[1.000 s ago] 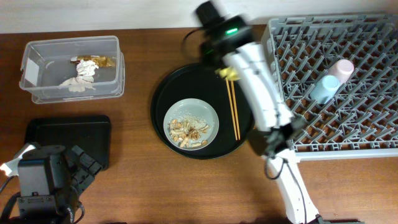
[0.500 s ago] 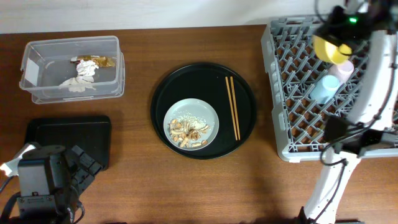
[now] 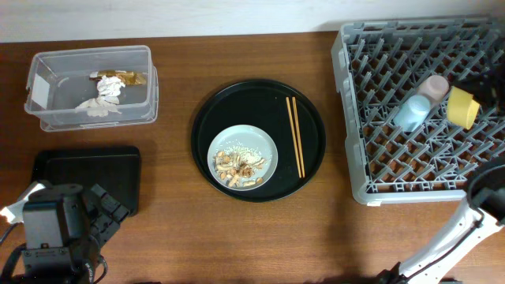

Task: Sort waste into correct bins and load items into the dishwasher rack
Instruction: 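Lower the yellow bowl into the rack and open the right gripper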

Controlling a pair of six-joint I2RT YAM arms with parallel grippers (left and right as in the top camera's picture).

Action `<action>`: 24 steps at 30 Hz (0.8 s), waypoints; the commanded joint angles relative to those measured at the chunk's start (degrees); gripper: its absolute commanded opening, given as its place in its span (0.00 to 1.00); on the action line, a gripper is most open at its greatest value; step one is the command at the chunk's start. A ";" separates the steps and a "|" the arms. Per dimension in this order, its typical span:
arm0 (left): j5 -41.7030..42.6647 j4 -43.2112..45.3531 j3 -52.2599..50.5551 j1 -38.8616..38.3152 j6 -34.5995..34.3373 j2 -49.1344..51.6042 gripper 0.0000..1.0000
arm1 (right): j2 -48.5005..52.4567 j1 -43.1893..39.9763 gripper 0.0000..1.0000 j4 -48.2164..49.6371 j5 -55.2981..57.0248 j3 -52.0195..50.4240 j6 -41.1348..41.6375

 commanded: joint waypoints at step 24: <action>0.00 0.09 0.09 0.13 -0.72 -0.02 0.99 | -2.38 -4.83 0.08 -0.35 -25.07 -22.71 -17.33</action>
